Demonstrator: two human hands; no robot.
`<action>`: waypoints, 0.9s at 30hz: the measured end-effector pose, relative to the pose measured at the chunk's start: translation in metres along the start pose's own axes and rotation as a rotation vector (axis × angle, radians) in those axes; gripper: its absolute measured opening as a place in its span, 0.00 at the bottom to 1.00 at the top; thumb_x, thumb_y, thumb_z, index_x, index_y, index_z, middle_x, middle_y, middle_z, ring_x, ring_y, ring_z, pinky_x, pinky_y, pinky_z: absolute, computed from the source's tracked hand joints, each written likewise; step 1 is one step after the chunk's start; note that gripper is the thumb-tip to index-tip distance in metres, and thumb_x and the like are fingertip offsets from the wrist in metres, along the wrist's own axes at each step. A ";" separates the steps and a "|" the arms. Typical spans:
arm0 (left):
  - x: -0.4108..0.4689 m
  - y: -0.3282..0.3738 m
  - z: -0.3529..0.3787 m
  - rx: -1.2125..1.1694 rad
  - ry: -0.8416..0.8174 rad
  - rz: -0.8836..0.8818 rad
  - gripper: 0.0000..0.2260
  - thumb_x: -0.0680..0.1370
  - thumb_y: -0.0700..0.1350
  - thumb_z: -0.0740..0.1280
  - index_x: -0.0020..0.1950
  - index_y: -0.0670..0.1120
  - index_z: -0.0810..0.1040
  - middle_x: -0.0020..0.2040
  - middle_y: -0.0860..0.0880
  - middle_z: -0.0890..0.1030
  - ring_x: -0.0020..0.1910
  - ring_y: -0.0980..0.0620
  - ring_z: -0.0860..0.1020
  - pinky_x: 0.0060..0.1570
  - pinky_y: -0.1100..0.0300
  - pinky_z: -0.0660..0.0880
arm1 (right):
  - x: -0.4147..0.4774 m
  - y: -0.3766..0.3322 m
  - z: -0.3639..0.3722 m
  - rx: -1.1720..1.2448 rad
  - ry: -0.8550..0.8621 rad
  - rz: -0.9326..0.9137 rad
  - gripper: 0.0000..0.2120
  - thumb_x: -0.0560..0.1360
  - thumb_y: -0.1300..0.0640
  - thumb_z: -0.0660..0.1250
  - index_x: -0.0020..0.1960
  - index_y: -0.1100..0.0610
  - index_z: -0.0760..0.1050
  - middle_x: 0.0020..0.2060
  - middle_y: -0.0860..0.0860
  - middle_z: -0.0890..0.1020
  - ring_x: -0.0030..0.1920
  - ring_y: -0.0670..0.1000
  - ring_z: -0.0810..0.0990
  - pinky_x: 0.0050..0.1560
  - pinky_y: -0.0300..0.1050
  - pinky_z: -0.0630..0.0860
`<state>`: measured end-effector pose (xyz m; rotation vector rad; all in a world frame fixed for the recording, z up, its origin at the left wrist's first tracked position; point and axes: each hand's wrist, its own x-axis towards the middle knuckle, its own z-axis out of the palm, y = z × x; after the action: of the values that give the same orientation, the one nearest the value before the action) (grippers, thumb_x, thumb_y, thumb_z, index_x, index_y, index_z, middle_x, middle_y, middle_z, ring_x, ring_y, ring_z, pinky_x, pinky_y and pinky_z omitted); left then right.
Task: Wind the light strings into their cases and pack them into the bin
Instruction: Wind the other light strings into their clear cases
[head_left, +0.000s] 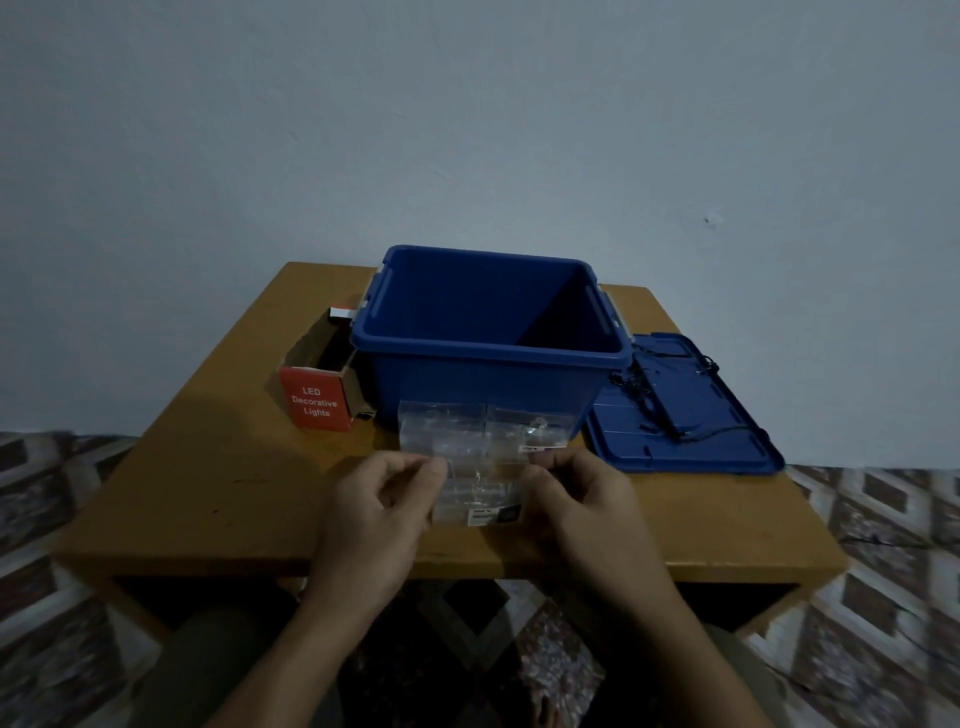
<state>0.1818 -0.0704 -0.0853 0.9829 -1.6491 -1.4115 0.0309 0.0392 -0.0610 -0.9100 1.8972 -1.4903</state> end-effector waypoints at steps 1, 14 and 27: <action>0.001 0.000 0.001 -0.005 -0.012 -0.027 0.06 0.77 0.52 0.70 0.49 0.51 0.83 0.31 0.55 0.80 0.30 0.60 0.77 0.32 0.65 0.72 | 0.001 0.000 0.000 0.001 -0.019 0.005 0.04 0.80 0.55 0.66 0.50 0.54 0.79 0.39 0.52 0.85 0.42 0.50 0.86 0.45 0.49 0.82; -0.003 0.005 -0.007 -0.187 -0.138 -0.024 0.07 0.80 0.44 0.67 0.55 0.50 0.83 0.47 0.47 0.86 0.39 0.45 0.83 0.38 0.55 0.77 | -0.002 0.010 -0.005 0.166 -0.039 -0.073 0.10 0.79 0.63 0.66 0.49 0.52 0.83 0.37 0.53 0.83 0.40 0.54 0.81 0.44 0.49 0.77; -0.003 0.004 -0.010 -0.033 -0.104 0.069 0.09 0.76 0.47 0.70 0.55 0.51 0.85 0.38 0.46 0.85 0.36 0.49 0.84 0.36 0.59 0.81 | -0.001 0.013 -0.008 0.010 -0.090 -0.218 0.03 0.76 0.58 0.72 0.46 0.50 0.82 0.37 0.56 0.82 0.36 0.55 0.78 0.37 0.47 0.75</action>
<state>0.1921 -0.0716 -0.0800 0.8383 -1.7125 -1.4600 0.0237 0.0468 -0.0717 -1.1906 1.7706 -1.5526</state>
